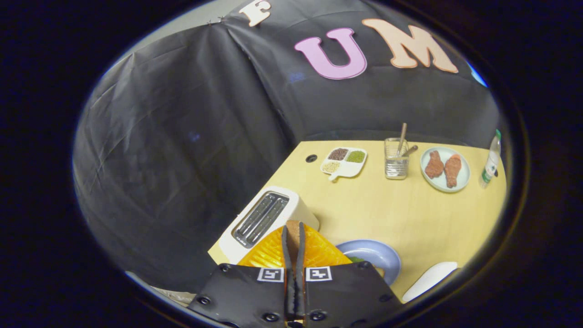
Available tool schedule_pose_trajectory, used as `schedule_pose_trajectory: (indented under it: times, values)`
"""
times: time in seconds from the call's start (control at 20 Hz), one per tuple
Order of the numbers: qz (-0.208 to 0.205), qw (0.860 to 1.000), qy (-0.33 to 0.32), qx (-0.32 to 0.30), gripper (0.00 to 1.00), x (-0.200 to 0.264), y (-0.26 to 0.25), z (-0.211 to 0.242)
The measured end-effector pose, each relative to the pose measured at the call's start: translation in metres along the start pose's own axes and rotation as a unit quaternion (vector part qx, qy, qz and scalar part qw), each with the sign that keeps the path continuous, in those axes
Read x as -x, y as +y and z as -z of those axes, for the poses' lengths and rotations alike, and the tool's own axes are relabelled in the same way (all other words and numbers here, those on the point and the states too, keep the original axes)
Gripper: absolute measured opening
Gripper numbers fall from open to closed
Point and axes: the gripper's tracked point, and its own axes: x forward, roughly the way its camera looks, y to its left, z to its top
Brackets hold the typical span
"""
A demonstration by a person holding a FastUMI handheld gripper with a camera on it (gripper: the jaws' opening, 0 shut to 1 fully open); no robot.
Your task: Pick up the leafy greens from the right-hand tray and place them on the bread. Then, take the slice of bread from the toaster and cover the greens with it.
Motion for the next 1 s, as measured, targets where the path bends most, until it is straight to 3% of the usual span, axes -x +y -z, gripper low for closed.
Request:
schedule_pose_trajectory:
  times: [0.45,1.0]
  values:
    - [0.021,0.999,0.023,-0.043,0.04,-0.008,-0.05,0.046]
    - [0.013,0.993,0.043,-0.107,0.04,-0.018,-0.09,0.083]
